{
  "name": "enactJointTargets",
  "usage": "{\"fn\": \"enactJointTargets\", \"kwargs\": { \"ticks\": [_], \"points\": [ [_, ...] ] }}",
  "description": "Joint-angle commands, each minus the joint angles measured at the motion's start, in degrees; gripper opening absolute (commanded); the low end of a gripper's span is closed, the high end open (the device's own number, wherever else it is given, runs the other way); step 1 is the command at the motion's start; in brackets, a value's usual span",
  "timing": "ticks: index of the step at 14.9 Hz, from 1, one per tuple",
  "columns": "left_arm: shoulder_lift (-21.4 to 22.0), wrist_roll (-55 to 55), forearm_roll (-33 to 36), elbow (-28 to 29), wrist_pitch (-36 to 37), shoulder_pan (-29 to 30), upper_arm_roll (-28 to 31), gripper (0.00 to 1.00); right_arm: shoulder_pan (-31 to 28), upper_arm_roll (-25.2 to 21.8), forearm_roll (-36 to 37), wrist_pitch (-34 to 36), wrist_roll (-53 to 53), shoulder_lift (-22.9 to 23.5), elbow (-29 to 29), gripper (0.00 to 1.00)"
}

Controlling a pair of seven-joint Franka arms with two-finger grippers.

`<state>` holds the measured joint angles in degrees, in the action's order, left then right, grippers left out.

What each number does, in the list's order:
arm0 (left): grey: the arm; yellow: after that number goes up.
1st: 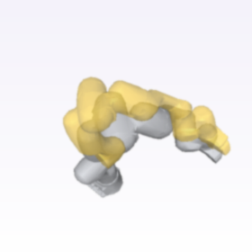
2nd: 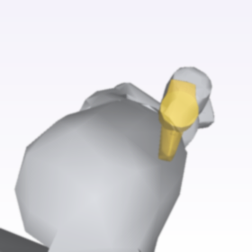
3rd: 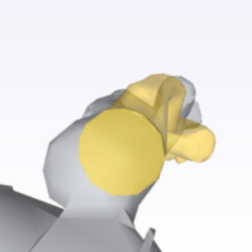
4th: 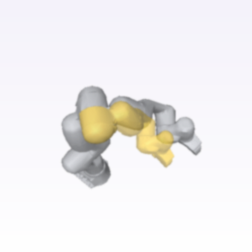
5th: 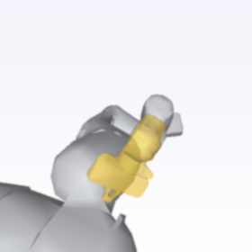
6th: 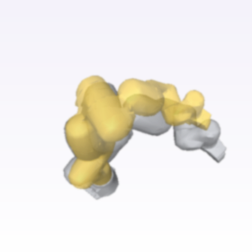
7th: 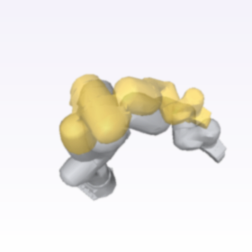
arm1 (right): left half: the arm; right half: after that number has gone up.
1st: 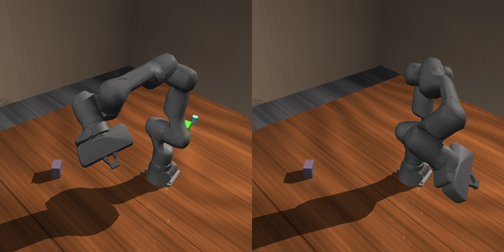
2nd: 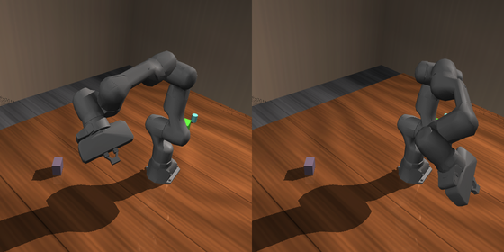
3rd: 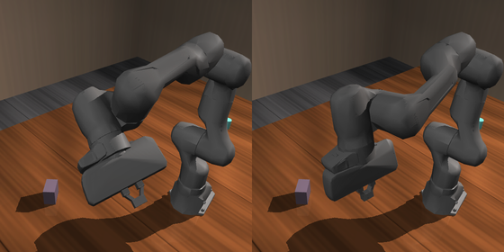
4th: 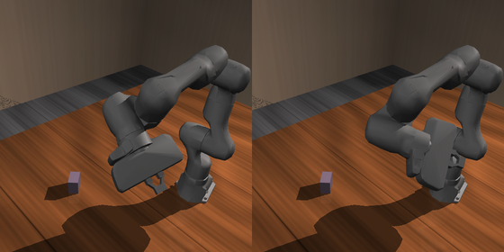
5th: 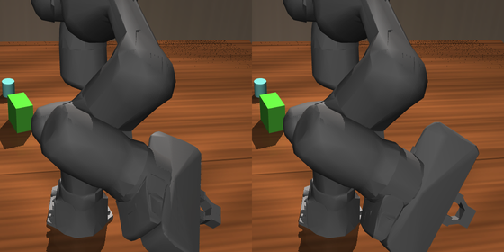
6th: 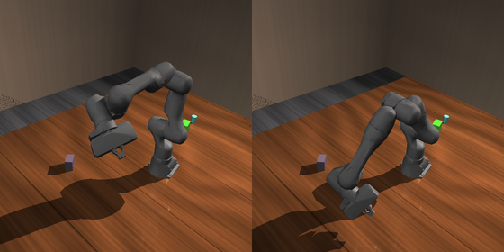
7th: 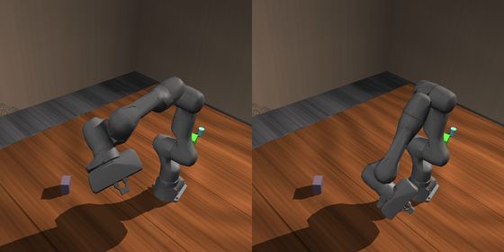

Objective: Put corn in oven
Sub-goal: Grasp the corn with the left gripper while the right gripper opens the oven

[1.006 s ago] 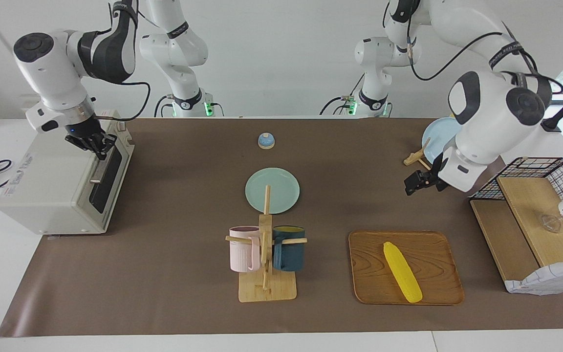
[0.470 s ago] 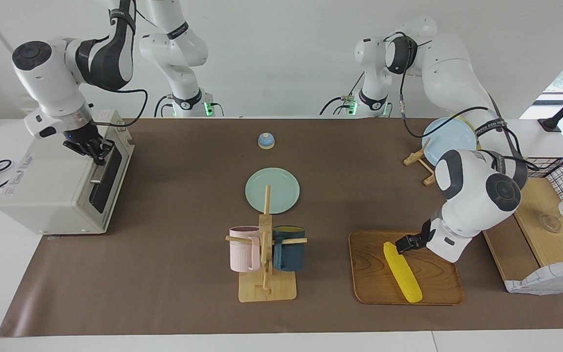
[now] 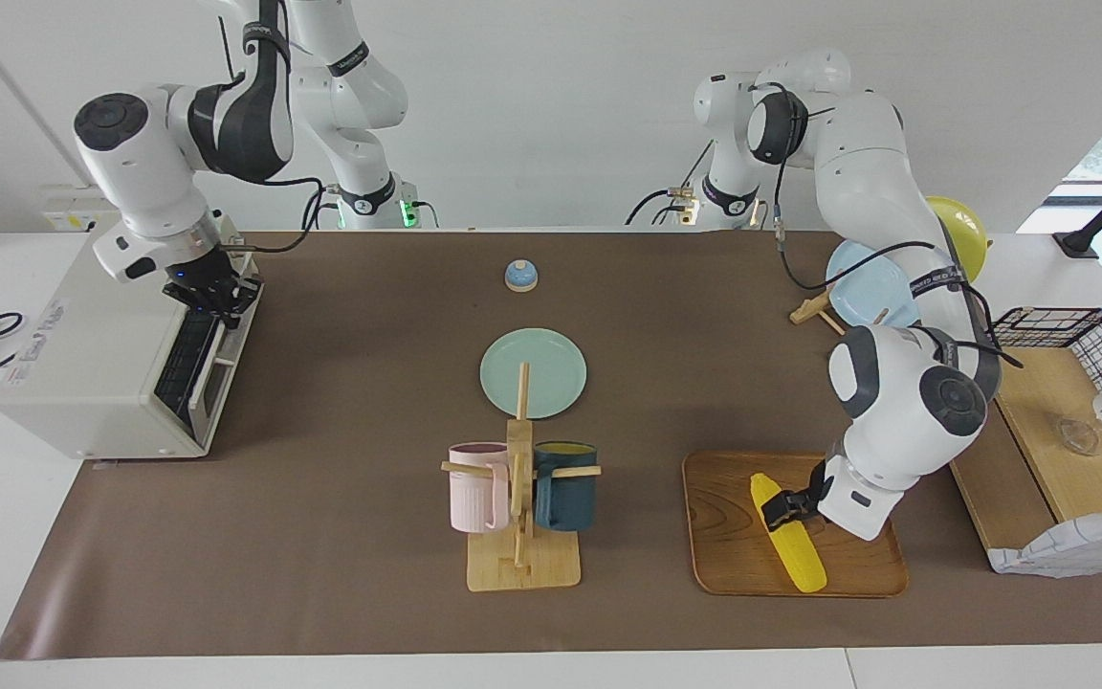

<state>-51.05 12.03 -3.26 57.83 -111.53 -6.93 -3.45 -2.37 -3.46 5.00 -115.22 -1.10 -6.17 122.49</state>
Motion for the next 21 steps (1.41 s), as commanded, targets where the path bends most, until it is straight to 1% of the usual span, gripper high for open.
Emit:
{"fn": "enactJointTargets", "kwargs": {
  "ticks": [1,5,7,8,10,11,12,13,14,17,18,19,20,21],
  "points": [
    [-3.0,-0.7,2.6,-3.5,-0.1,-1.7,1.3,1.00,-0.1,0.0,-0.9,-6.0,0.5,3.7,1.5,0.00],
    [-3.2,-0.7,2.6,-3.5,-1.7,-2.1,1.0,1.00,0.0,0.5,-3.2,-10.4,0.9,7.4,2.5,0.00],
    [-3.2,-0.7,2.6,-3.5,-2.5,-1.9,0.8,1.00,2.6,0.5,-4.5,-11.4,2.1,8.5,2.7,0.00],
    [-3.2,-0.7,2.6,-3.4,-2.9,-1.8,0.8,0.92,3.9,0.5,-4.5,-13.6,4.8,8.5,3.8,0.00],
    [-3.2,-0.8,2.6,-3.4,-3.7,-1.7,0.9,0.61,6.4,0.5,-4.5,-17.1,7.1,8.1,6.7,0.00],
    [-3.1,-0.8,2.6,-3.3,-3.8,-1.6,0.9,0.48,6.4,0.5,-4.5,-18.6,7.0,8.2,7.9,0.00],
    [-3.0,-0.7,2.6,-3.3,-3.9,-1.7,1.0,0.33,6.4,0.5,-4.5,-19.8,6.9,8.4,8.8,0.00],
    [-3.0,-0.7,2.5,-3.2,-3.9,-1.8,0.9,0.16,6.4,0.5,-4.5,-20.0,7.0,8.6,9.0,0.00],
    [-2.8,-0.7,2.3,-3.1,-3.8,-1.8,0.8,0.00,6.5,0.5,-4.5,-20.2,7.2,8.7,9.2,0.00],
    [-2.2,-0.5,1.5,-2.9,-2.5,-1.9,0.6,0.00,6.5,0.5,-4.5,-20.5,7.6,9.1,9.4,0.00],
    [-0.8,-0.4,0.4,-2.5,-0.8,-1.9,0.6,0.00,6.5,0.5,-4.5,-20.6,7.7,9.1,9.3,0.00],
    [2.1,-0.2,-1.8,-1.1,1.6,-1.8,1.0,0.00,6.9,0.5,-4.5,-20.6,8.1,9.2,9.2,0.00],
    [5.3,0.4,-3.1,1.4,3.2,-2.3,1.2,0.00,7.9,0.5,-4.6,-20.6,8.7,9.2,9.3,0.00],
    [9.3,3.5,-3.0,4.5,3.7,-2.6,1.2,0.00,8.3,0.5,-4.6,-20.4,9.4,9.2,9.3,0.00]
  ]
}}
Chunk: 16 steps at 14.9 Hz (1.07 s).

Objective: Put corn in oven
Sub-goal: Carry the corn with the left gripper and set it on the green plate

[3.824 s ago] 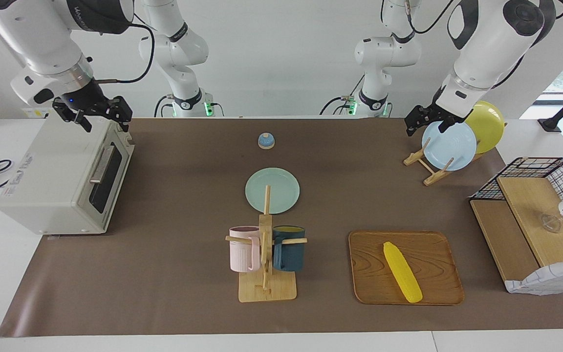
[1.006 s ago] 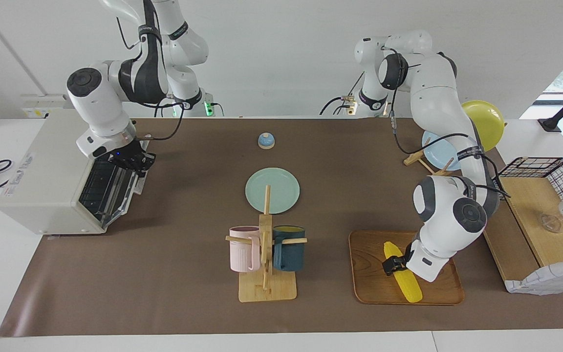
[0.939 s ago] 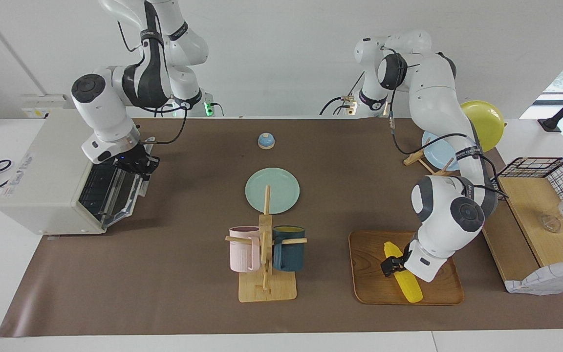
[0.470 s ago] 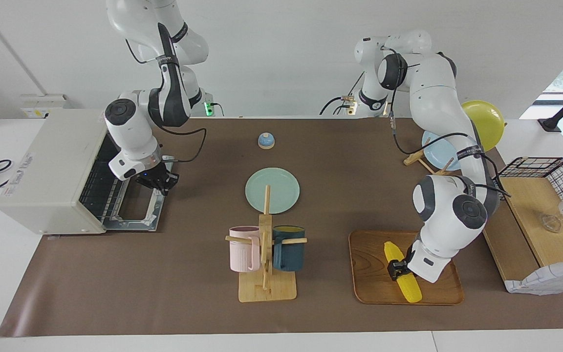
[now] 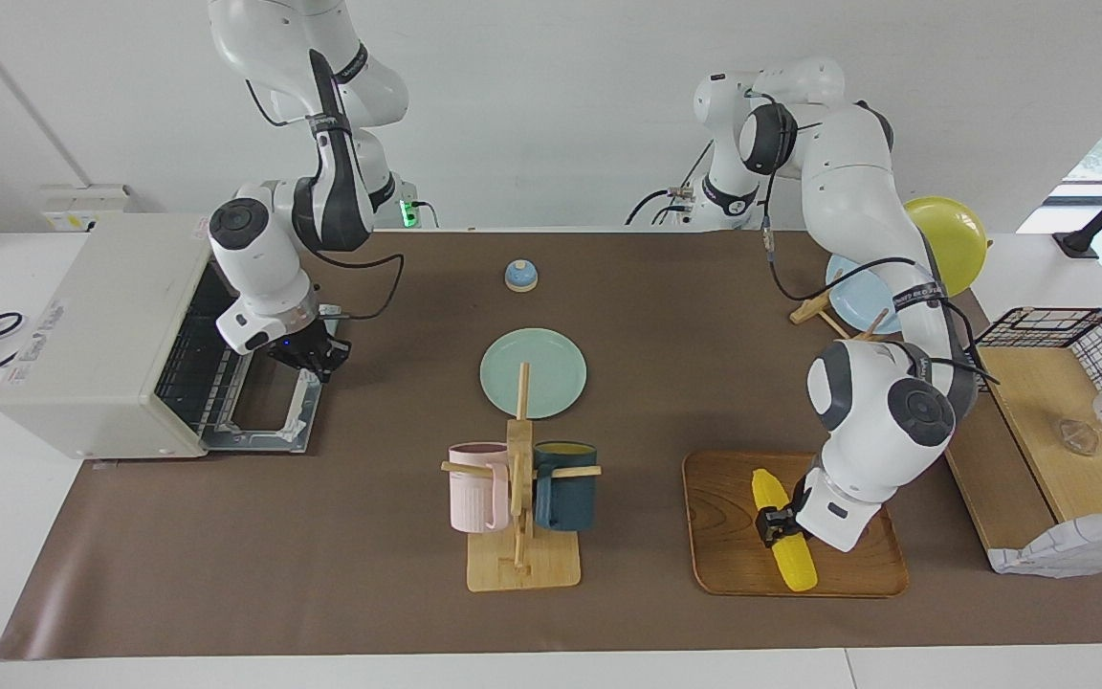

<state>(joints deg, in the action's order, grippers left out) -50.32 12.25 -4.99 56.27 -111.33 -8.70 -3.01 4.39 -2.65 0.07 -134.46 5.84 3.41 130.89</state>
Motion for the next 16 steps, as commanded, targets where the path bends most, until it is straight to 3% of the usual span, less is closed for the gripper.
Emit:
{"fn": "enactJointTargets", "kwargs": {
  "ticks": [1,3,4,6,7,8,12,16],
  "points": [
    [12.2,7.1,-1.1,9.9,3.7,-1.5,0.6,0.00,1.7,-0.3,0.4,-1.1,3.0,-0.5,0.9,0.00],
    [20.9,9.6,-1.2,19.4,3.8,-4.1,0.6,0.00,1.7,-0.3,0.4,-1.2,3.0,-0.4,0.8,0.00],
    [26.0,10.9,-1.2,25.5,3.7,-5.5,0.5,0.00,1.7,-0.3,0.4,-1.1,3.1,-0.4,0.8,0.05],
    [35.0,15.2,-1.3,36.7,2.9,-9.5,0.3,0.00,1.8,-0.3,0.5,-0.9,3.0,-0.4,0.6,0.55],
    [37.6,17.8,-1.5,40.2,2.8,-12.4,0.3,0.00,2.4,-0.3,0.5,-0.8,2.8,-0.4,0.4,0.87],
    [39.0,22.2,-1.6,42.5,2.4,-16.1,0.3,0.00,2.9,-0.3,0.5,-0.7,2.7,-0.4,0.1,1.00],
    [42.2,35.4,-1.6,53.0,-13.2,-27.9,0.2,0.00,3.9,-0.3,0.4,-0.9,2.4,-0.3,0.1,1.00],
    [37.1,36.9,-1.5,54.7,-23.2,-33.0,0.2,0.00,3.9,-0.3,0.5,-1.1,2.3,-0.3,0.1,1.00]
  ]
}}
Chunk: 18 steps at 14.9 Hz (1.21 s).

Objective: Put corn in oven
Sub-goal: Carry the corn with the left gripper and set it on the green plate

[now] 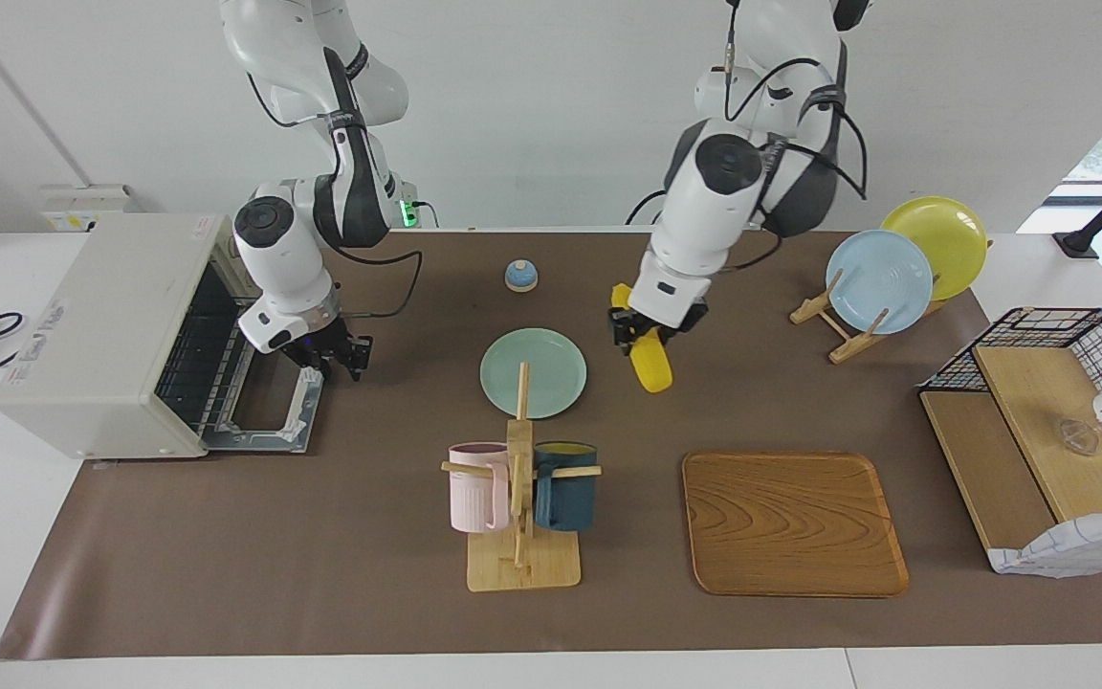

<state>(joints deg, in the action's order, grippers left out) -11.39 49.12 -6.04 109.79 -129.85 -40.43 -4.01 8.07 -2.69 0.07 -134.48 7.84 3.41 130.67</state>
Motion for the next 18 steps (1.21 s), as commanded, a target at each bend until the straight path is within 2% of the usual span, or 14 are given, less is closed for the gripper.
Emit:
{"fn": "enactJointTargets", "kwargs": {
  "ticks": [1,3,5,13,14,15,18],
  "points": [
    [-3.4,-0.1,-0.5,0.8,-6.7,-1.8,1.3,0.00,0.2,-0.3,0.4,-1.0,0.3,-0.3,0.3,1.00],
    [-7.6,0.0,-0.5,-0.5,-10.5,-3.2,1.4,0.00,0.2,-0.3,0.4,-1.1,0.3,-0.3,0.4,1.00],
    [-9.8,0.2,-0.5,-2.3,-10.8,-3.8,1.5,0.00,0.2,-0.3,0.4,-1.2,0.3,-0.3,0.4,1.00],
    [-10.9,-0.3,0.0,-1.9,-12.7,-4.0,1.5,0.00,0.2,-0.3,0.4,-1.2,0.5,-0.3,0.4,1.00],
    [-10.8,-0.3,0.1,-1.9,-12.4,-4.2,1.6,0.94,0.2,-0.3,0.4,-1.2,0.5,-0.3,0.4,1.00],
    [-10.8,-0.3,0.2,-1.9,-12.1,-4.2,1.5,1.00,0.2,-0.3,0.4,-1.2,0.5,-0.3,0.4,1.00],
    [-9.4,-0.6,0.2,-2.0,-9.6,-3.5,1.6,1.00,0.2,-0.3,0.4,-1.3,0.5,-0.3,0.4,1.00]
  ]
}}
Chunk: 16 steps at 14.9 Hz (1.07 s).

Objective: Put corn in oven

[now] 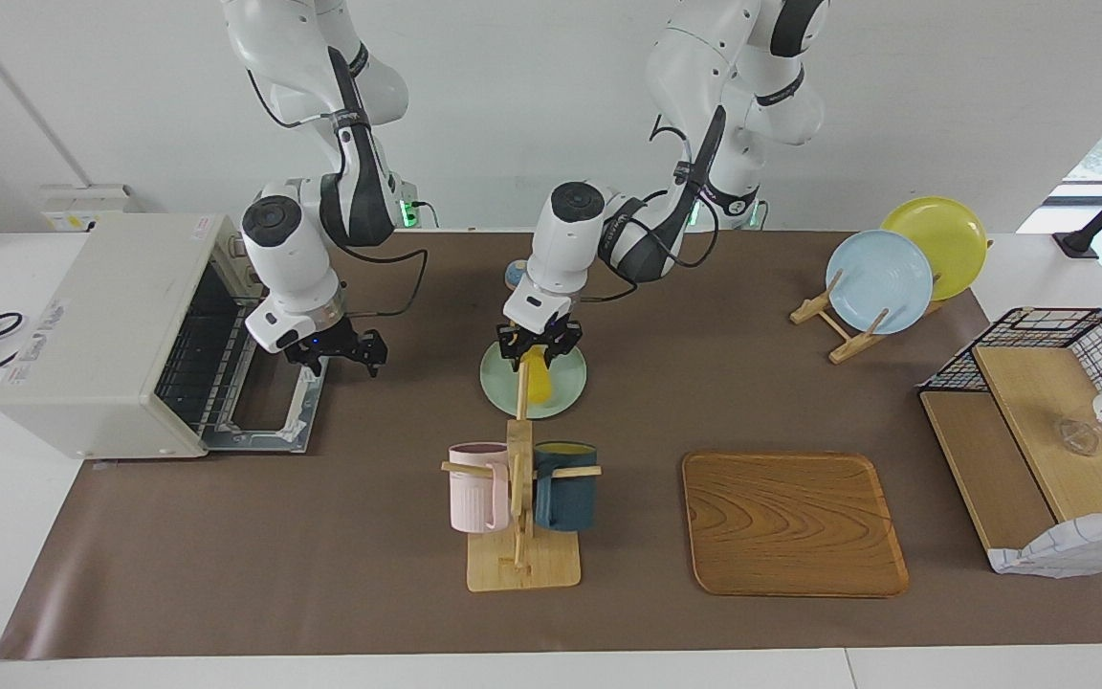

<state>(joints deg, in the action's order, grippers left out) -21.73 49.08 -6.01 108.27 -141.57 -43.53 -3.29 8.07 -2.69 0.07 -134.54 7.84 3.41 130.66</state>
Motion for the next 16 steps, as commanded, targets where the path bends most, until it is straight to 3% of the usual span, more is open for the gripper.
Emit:
{"fn": "enactJointTargets", "kwargs": {
  "ticks": [1,5,9,13,16],
  "points": [
    [2.7,-0.7,0.1,-0.7,4.6,0.2,0.9,1.00,0.2,-0.3,0.4,-1.3,0.5,-0.3,0.4,1.00],
    [11.8,-1.4,0.1,-1.2,16.9,7.8,0.9,1.00,0.3,-0.3,0.4,-1.1,0.5,-0.3,0.4,1.00],
    [14.9,-8.3,0.1,-6.0,29.6,16.2,1.0,1.00,2.7,-0.3,0.4,0.6,1.1,-0.3,-0.9,1.00],
    [20.3,-22.4,0.1,-6.8,39.1,25.6,1.0,1.00,12.1,-0.3,0.4,16.3,10.4,2.4,-15.1,1.00],
    [23.3,-28.9,2.0,-6.8,45.1,30.3,1.0,1.00,17.9,-0.3,0.4,17.1,14.2,3.7,-19.6,1.00]
  ]
}}
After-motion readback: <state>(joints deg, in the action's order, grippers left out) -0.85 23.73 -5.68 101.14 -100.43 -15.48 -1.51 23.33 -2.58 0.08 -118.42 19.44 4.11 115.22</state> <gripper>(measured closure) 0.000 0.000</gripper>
